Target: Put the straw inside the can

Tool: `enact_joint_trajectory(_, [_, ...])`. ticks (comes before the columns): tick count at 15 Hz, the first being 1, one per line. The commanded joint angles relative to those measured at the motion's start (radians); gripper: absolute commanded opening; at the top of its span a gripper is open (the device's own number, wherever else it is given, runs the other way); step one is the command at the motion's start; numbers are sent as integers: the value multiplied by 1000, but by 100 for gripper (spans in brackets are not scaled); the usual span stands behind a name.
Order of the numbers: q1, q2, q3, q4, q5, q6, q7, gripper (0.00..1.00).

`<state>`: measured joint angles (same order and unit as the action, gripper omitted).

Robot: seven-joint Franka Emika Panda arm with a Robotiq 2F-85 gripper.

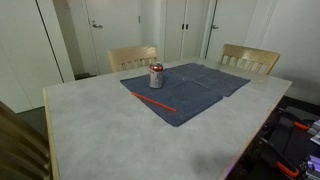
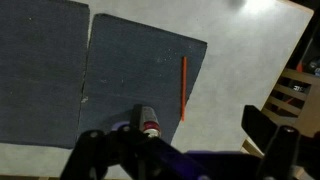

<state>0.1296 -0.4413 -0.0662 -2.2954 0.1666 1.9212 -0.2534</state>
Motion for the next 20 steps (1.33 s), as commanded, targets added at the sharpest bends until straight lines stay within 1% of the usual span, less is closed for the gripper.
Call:
enact_joint_trajectory(1, [-17, 1, 14, 3, 6, -4, -5, 100])
enact_joint_trajectory(5, [-18, 10, 15, 16, 4, -12, -2, 100])
enact_joint_trajectory(6, [-20, 35, 32, 31, -18, -19, 21, 100])
enact_joint_trajectory(9, [-14, 65, 56, 56, -40, -19, 39, 100])
enact_joint_trajectory(15, [-13, 135, 119, 95, -127, -25, 98, 100])
enact_joint_trajectory(18, [-8, 175, 131, 99, -152, 5, 92, 100])
enact_joint_trajectory(20, [-12, 206, 142, 104, -172, 17, 112, 100])
